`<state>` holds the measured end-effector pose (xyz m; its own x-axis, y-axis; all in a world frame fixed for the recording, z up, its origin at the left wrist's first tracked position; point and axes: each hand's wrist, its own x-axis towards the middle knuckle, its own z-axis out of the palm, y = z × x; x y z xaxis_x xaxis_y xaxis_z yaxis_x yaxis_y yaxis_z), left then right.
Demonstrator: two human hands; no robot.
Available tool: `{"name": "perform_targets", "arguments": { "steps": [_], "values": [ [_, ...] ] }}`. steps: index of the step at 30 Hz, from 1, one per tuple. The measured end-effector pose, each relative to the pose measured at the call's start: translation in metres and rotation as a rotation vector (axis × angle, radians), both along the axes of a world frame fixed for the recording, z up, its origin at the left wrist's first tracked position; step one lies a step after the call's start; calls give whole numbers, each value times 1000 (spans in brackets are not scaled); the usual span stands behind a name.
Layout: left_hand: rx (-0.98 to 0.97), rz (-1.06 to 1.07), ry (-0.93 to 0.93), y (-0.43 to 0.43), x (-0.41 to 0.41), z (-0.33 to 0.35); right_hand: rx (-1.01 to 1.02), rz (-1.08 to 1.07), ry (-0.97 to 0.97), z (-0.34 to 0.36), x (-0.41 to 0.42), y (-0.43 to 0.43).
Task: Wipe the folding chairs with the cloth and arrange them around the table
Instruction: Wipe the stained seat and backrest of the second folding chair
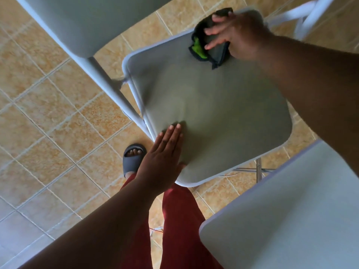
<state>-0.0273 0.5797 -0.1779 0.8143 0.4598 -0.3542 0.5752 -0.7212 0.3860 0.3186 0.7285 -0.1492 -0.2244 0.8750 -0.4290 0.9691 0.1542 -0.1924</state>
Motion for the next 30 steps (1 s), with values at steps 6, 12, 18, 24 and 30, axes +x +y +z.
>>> {"name": "perform_targets", "arguments": {
  "steps": [6,12,18,24,30],
  "values": [
    [14,-15,11,0,0,4,80,-250,-44,9,56,-67],
    [9,-11,28,0,3,5,153,-460,82,6,6,-210],
    [8,-21,50,-1,3,3,28,-490,90,39,-48,-311],
    [18,-10,38,-2,2,3,240,-598,28,52,-14,-229],
    [21,22,33,-4,0,7,195,-718,-178,-1,-26,-195]
  ]
}}
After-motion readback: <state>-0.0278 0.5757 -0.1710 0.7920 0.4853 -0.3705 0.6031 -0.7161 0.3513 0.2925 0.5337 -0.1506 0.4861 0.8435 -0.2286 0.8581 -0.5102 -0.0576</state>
